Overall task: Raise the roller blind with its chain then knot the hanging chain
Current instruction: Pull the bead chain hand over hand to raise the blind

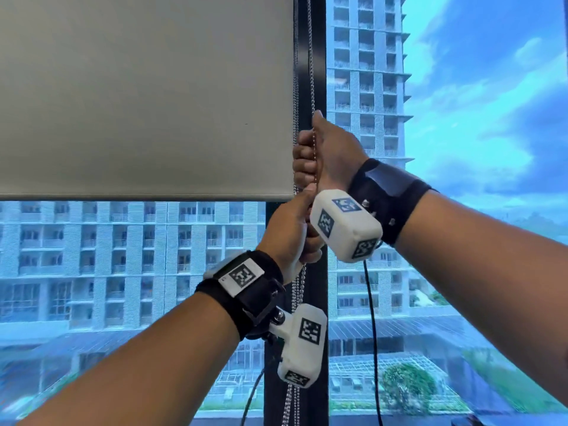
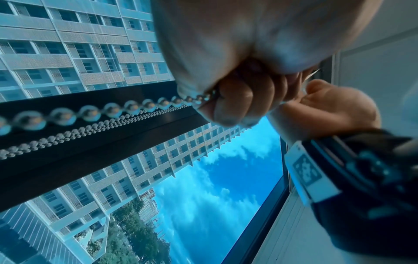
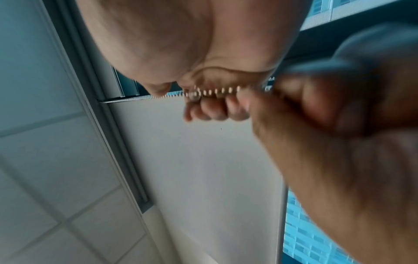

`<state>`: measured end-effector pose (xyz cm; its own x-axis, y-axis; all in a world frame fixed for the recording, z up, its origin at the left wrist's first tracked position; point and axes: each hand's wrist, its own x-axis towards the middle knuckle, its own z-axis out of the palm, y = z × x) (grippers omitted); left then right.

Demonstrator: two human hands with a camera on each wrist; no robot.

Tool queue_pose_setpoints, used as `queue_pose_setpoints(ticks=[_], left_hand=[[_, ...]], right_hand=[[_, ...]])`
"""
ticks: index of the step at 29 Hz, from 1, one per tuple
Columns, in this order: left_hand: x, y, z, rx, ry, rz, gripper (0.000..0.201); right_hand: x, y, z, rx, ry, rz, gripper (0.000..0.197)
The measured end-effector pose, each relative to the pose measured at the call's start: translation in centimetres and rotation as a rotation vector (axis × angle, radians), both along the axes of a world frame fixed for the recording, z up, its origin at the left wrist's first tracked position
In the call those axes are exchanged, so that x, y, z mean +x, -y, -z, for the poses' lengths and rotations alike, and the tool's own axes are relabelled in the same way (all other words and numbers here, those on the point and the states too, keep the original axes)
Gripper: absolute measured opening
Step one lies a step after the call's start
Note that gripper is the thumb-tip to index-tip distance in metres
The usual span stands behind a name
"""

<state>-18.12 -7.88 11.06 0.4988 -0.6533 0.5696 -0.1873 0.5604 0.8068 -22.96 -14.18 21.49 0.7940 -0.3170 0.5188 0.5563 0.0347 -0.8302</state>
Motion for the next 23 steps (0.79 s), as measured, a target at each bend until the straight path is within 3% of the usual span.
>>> queue_pose_setpoints(ticks=[4,10,15,23], left_hand=[[0.8,-0.3,0.7,0.005,0.075,-0.011,0.056],[2.2,-1.4,-0.8,0.075,0.205,-0.116,0.039],[3.1,-1.8,-3.2,0.049,0.254,-0.131,0.028],[0.6,-3.2,-8.3,-0.019,0.202,-0.015,0.049]], right_hand=[[0.5,-0.8,1.2,0.045,0.071,0.04,0.059],[0.5,-0.7,2.0,0.062,0.139,-0.019,0.062],[-0.5,-1.3,2.4,0.068,0.205,0.04,0.057],[-1.2,-1.1,5.6,0.01,0.128,0.031,0.053]])
